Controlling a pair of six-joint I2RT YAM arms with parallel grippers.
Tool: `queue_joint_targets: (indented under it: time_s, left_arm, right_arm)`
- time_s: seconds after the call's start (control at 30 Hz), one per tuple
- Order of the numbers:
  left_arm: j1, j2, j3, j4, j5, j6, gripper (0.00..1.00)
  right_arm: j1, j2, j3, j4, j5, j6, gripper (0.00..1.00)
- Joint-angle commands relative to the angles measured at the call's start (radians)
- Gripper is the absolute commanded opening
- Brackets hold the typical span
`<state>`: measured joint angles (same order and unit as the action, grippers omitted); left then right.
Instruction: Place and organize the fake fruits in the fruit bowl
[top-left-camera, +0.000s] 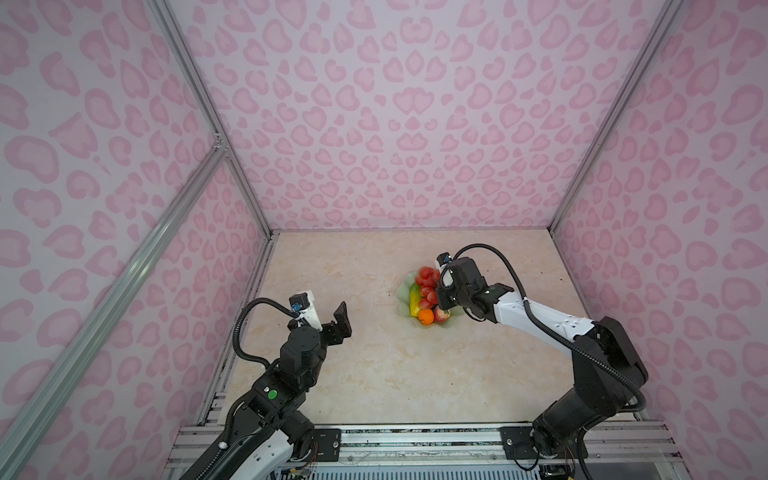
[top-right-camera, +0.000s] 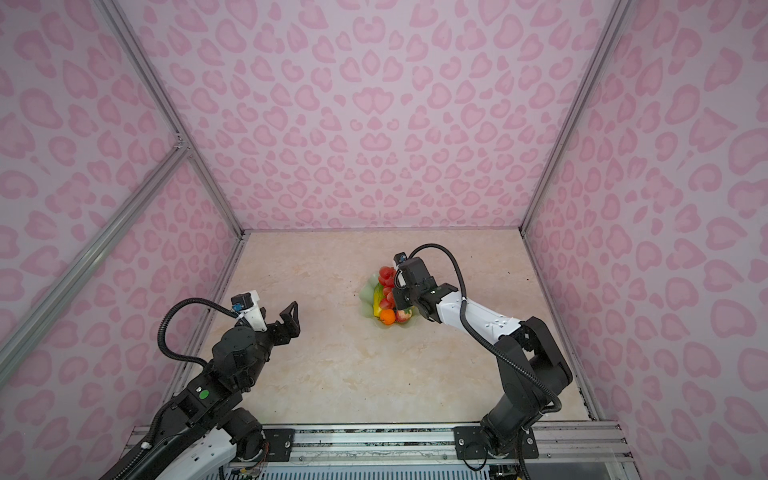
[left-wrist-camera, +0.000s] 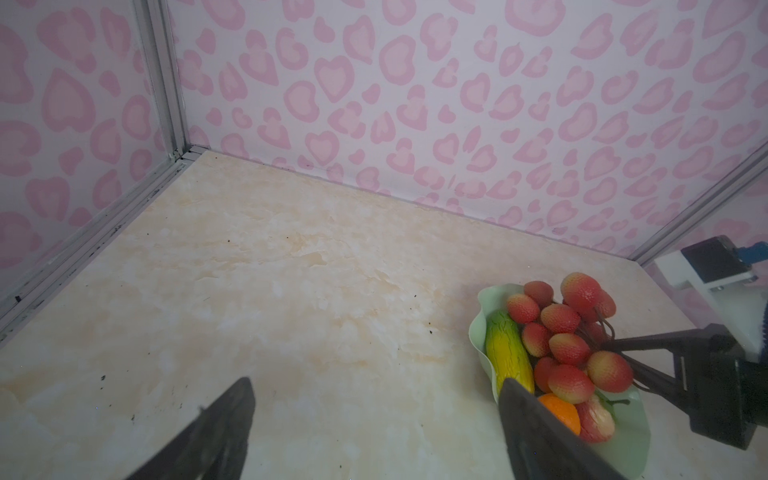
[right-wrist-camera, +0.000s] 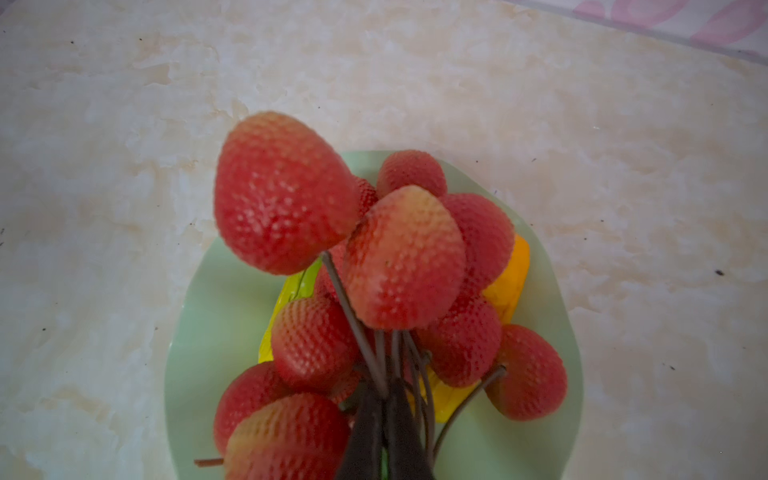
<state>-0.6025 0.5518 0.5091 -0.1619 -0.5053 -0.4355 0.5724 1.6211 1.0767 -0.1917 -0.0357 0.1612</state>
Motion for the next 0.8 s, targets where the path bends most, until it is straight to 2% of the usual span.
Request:
queue_joint_targets:
  time_s: [0.0,0.1,0.2,0.27,0.33,0.47,0.63,0.77]
  left_arm:
    - [0.001,0.019,0.017,0.036,-0.018,0.021,0.92]
    - [0.001,0.035,0.022,0.038,-0.021,0.031,0.92]
    - [0.003,0.043,0.019,0.046,-0.035,0.047,0.92]
    - [0.003,0.046,0.02,0.056,-0.053,0.069,0.92]
    - [0.005,0.051,0.02,0.067,-0.081,0.094,0.93]
    - [0.029,0.064,0.0,0.124,-0.139,0.157,0.96]
    - [0.128,0.103,-0.076,0.245,-0.184,0.211,0.99]
    - [0.18,0.116,-0.167,0.397,-0.195,0.264,0.99]
  right_arm:
    - [-0.002,-0.005,-0.018,0.015,-0.007,-0.011,0.3]
    - [-0.004,-0.022,-0.016,0.017,0.001,-0.009,0.47]
    - [-0.011,-0.046,-0.003,0.004,0.014,-0.003,0.58]
    - [-0.014,-0.071,0.002,-0.007,0.02,-0.005,0.73]
    - [-0.017,-0.1,0.001,-0.016,0.035,-0.009,0.84]
    - [-0.031,-0.177,-0.007,-0.045,0.055,-0.009,0.97]
    - [-0.085,-0.324,-0.106,-0.01,0.146,-0.009,0.98]
    - [-0.198,-0.444,-0.268,0.107,0.213,0.003,0.98]
